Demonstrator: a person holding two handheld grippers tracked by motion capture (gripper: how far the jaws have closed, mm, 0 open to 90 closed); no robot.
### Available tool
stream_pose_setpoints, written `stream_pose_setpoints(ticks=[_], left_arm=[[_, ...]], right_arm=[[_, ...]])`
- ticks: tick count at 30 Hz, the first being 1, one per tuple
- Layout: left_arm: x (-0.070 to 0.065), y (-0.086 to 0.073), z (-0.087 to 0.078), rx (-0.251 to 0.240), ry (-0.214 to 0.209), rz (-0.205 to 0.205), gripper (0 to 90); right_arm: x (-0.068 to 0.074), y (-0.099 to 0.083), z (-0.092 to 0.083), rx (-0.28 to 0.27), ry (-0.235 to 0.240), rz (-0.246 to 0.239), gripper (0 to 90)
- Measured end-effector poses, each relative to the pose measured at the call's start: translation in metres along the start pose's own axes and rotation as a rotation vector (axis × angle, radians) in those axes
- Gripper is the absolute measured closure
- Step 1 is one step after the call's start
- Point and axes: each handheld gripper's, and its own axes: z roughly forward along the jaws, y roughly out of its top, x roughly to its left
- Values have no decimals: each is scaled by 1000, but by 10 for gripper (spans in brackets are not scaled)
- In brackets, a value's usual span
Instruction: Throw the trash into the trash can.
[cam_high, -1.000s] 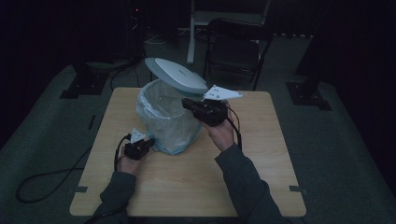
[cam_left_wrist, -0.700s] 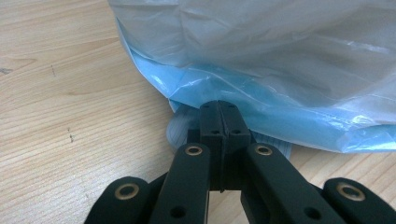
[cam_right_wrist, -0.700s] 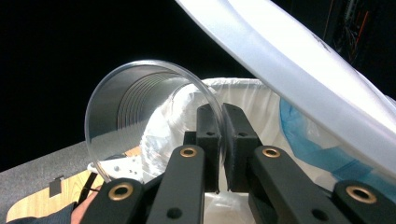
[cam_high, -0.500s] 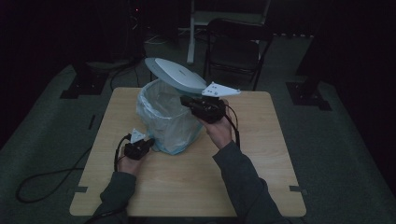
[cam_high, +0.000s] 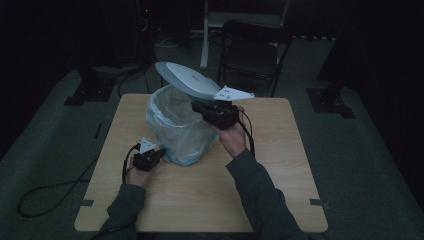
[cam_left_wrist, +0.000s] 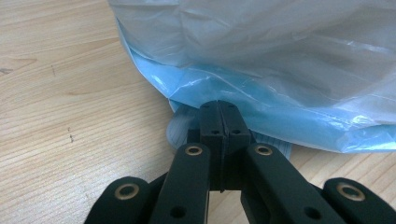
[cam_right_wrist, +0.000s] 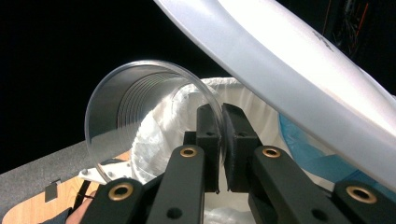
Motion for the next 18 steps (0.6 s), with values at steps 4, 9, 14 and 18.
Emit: stream_pose_setpoints(ticks=[4, 9, 14, 18], left_arm=[[0, 0, 0, -1, 0, -1, 900], [0, 0, 0, 0, 0, 0, 900], [0, 0, 0, -1, 1, 1, 900], [0, 0, 0, -1, 1, 0, 900]], right_arm=[[-1, -1, 3, 4, -1, 1, 860], [-3, 0, 5, 1, -4, 9, 859], [-4, 0, 6, -1, -13, 16, 858], [-3, 1, 7, 1, -16, 11, 857]])
